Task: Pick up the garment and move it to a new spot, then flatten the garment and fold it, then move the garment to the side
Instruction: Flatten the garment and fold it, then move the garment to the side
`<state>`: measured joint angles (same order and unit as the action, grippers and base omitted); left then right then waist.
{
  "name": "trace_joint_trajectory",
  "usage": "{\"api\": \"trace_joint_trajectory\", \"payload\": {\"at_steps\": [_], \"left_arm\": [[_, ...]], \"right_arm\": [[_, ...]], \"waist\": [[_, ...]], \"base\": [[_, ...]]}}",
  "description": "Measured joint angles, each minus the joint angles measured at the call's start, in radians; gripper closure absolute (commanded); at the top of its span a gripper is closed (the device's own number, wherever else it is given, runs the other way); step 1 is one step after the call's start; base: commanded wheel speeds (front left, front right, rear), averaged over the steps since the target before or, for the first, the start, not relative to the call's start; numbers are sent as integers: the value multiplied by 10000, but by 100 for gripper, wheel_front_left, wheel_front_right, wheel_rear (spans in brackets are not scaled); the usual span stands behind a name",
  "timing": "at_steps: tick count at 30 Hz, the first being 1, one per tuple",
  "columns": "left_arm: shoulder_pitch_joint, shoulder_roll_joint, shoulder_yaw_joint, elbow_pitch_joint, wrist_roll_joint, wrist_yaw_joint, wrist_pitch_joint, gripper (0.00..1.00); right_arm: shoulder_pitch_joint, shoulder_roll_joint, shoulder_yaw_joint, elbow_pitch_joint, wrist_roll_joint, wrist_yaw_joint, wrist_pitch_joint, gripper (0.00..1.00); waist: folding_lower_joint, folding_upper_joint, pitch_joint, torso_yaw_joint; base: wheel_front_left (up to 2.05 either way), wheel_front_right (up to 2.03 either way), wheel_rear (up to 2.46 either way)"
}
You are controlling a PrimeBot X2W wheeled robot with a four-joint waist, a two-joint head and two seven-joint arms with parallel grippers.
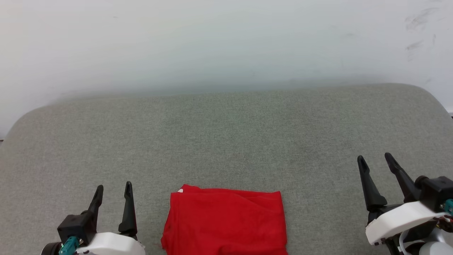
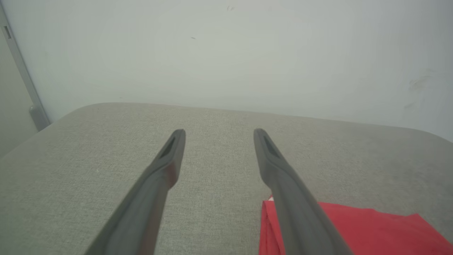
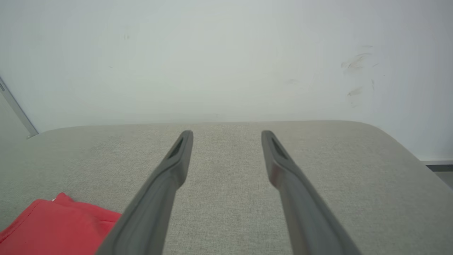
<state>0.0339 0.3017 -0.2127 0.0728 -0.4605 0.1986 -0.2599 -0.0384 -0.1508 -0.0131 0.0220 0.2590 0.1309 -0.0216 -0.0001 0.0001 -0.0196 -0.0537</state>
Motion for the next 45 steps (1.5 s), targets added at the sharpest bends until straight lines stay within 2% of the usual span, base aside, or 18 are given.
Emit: {"api": "trace_joint_trajectory", "payload": {"at_steps": [8, 18, 26, 32, 37, 45], "left_arm": [[254, -2, 94, 59, 309, 50, -2, 0], [217, -107, 242, 12, 476, -58, -17, 0], [-87, -261, 322, -111, 616, -203, -17, 0], [-553, -550, 334, -443, 844, -332, -31, 0], [-880, -890, 391, -566, 1110, -487, -31, 0], [-1291, -1361, 512, -527, 1425, -842, -31, 0]], "right_arm": [[584, 385, -155, -514, -757, 0, -119, 0], [649, 535, -201, -744, -830, 0, 267, 0], [671, 339, -654, -320, -405, 0, 1319, 0], [775, -301, -476, 268, 1476, 0, 3486, 0], [706, -836, 389, 454, 2878, -2, 5321, 0], [198, -775, 1735, 399, 4746, 0, 6360, 0]], "waist": [[0, 0, -134, 64], [1, -1, -94, 23], [1, 0, 127, 130], [2, 0, 657, 493], [2, 0, 1261, 897], [3, -1, 2080, 1545]], "base": [[0, 0, 0], [0, 0, 0], [0, 0, 0], [0, 0, 0], [0, 0, 0], [0, 0, 0]]}}
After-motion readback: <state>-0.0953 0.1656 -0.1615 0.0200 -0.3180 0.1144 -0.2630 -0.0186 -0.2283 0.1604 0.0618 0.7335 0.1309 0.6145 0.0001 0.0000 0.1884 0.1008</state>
